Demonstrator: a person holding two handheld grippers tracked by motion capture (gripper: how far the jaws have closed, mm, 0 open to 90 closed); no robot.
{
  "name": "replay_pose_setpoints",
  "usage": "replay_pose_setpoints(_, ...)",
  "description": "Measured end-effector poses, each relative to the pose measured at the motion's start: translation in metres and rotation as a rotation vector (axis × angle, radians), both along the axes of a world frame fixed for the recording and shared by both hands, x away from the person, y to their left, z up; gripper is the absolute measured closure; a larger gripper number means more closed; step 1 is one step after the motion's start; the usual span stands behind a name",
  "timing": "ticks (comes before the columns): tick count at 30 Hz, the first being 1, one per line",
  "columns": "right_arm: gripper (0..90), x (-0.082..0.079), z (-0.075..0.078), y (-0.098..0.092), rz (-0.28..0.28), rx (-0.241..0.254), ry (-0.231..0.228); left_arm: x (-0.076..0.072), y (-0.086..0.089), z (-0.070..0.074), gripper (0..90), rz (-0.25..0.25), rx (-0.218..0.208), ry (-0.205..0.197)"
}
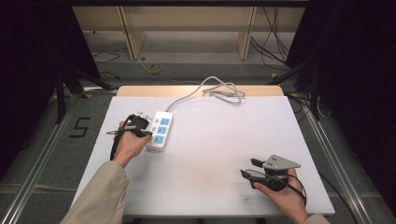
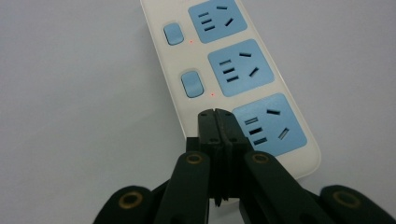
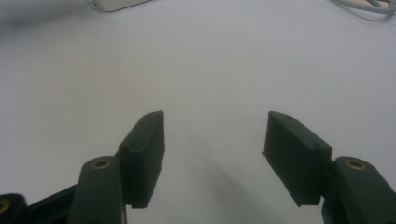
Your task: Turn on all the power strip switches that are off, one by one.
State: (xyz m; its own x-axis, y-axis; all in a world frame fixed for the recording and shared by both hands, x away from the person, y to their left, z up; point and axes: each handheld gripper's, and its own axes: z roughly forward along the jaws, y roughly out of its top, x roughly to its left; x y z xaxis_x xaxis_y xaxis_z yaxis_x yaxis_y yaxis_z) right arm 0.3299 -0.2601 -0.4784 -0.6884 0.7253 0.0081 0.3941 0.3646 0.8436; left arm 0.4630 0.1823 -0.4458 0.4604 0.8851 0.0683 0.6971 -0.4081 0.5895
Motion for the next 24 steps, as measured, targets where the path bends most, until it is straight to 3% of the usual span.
replay_pose_setpoints(24,39.2,-0.0001,0.0001,0.0001,0.0,-0.002,-0.002,0.0029,0.002,-0.0022,89.8,0.01,-0.021,0.03)
